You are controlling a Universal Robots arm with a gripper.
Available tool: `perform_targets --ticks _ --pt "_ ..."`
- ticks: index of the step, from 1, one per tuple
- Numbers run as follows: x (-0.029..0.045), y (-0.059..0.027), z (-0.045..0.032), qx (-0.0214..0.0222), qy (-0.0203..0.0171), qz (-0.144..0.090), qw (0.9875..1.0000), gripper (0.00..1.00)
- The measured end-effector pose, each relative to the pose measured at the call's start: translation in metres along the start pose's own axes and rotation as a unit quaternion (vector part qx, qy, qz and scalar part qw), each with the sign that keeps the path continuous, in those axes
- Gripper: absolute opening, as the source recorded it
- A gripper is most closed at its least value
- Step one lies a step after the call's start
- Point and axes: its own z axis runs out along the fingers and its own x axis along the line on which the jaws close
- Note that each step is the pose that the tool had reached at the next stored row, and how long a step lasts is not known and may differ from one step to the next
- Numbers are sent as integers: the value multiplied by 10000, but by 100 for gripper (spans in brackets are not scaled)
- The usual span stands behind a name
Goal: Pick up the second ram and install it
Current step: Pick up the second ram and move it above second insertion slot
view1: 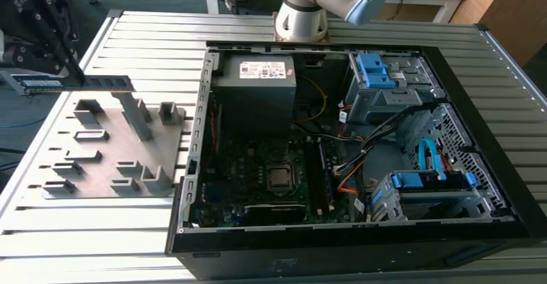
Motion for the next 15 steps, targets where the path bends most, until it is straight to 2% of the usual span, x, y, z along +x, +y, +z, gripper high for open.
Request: perform_targets --ticks 1,2,15 --pt "0 -43 -2 -1 0 0 10000 14" --pt "1 -136 -6 -4 0 0 10000 14" --pt "3 -356 -15 -11 0 1 10000 14"
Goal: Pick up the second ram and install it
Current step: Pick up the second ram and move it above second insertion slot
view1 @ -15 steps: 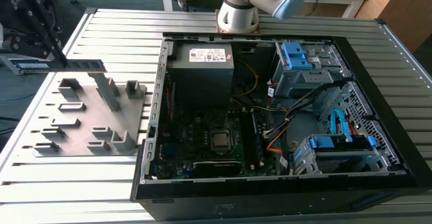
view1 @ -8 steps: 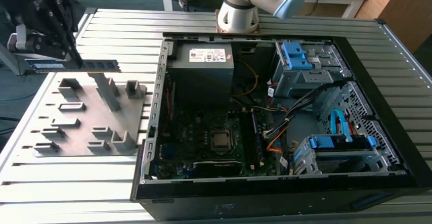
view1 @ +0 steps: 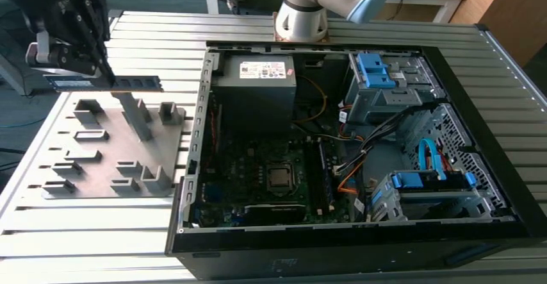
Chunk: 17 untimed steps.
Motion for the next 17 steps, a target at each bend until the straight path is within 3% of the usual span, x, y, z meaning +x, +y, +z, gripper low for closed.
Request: perform_targets --ticks 17 --pt "3 -312 -13 -10 0 0 10000 14"
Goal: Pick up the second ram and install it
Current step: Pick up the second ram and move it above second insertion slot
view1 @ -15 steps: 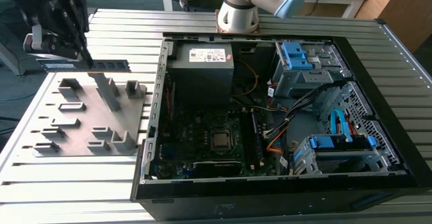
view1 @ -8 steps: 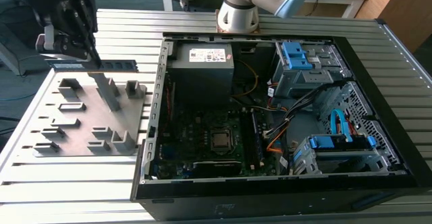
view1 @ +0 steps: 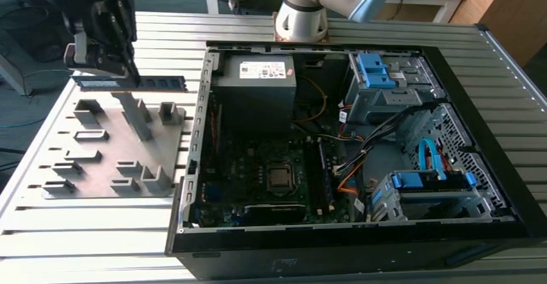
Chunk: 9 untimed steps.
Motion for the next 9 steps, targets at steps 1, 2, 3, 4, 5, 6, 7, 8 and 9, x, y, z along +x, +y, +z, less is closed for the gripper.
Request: perform_targets --ticks 1,2,3,4,5,6,7,8,9 --pt "0 -18 0 0 0 0 10000 14" --pt "0 -35 -2 -1 0 0 10000 14" --pt "1 -53 -3 -2 0 0 10000 14" --pt "1 -71 -3 -2 0 0 10000 14" --pt "1 -88 -4 -2 0 0 10000 14" --pt "1 -105 -5 -3 0 0 10000 14" --pt "1 -121 -5 -3 0 0 10000 14" --pt "1 -138 -6 -4 0 0 10000 14" --pt "1 -155 -7 -4 0 0 10000 14"
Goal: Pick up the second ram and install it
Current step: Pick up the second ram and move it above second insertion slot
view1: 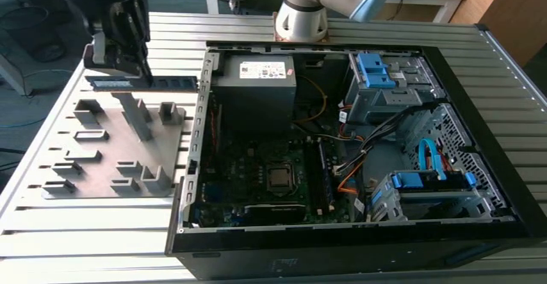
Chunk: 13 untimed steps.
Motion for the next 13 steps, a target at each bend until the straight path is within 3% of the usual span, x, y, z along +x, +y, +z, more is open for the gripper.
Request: perform_targets --ticks 13 --pt "2 -249 -9 -9 0 1 10000 14"
